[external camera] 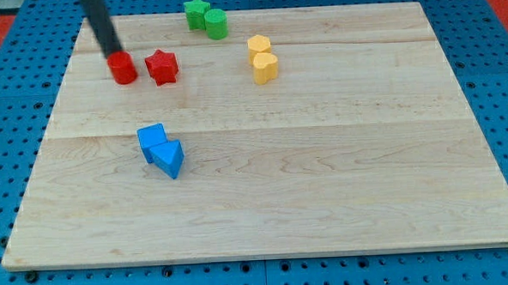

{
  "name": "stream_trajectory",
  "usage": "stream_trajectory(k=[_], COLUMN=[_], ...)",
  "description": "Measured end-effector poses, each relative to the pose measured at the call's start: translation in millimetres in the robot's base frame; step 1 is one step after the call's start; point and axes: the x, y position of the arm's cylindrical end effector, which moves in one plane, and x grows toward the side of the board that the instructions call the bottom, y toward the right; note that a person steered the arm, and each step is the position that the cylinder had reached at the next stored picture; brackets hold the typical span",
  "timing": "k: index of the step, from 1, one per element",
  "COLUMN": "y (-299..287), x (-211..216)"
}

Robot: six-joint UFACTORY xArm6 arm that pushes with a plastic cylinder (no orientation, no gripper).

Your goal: Push the green circle towards the top right

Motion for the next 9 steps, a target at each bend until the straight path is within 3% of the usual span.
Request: stream_trajectory(k=[1,2,3,4,5,6,8,9], y=[4.8,-31.2,-20.9,-14.7,28.0,142.3,213.5,231.5], x=[-13.2,-54.5,-95.9,-97.3,-96.2,-83.9,10.4,2.4])
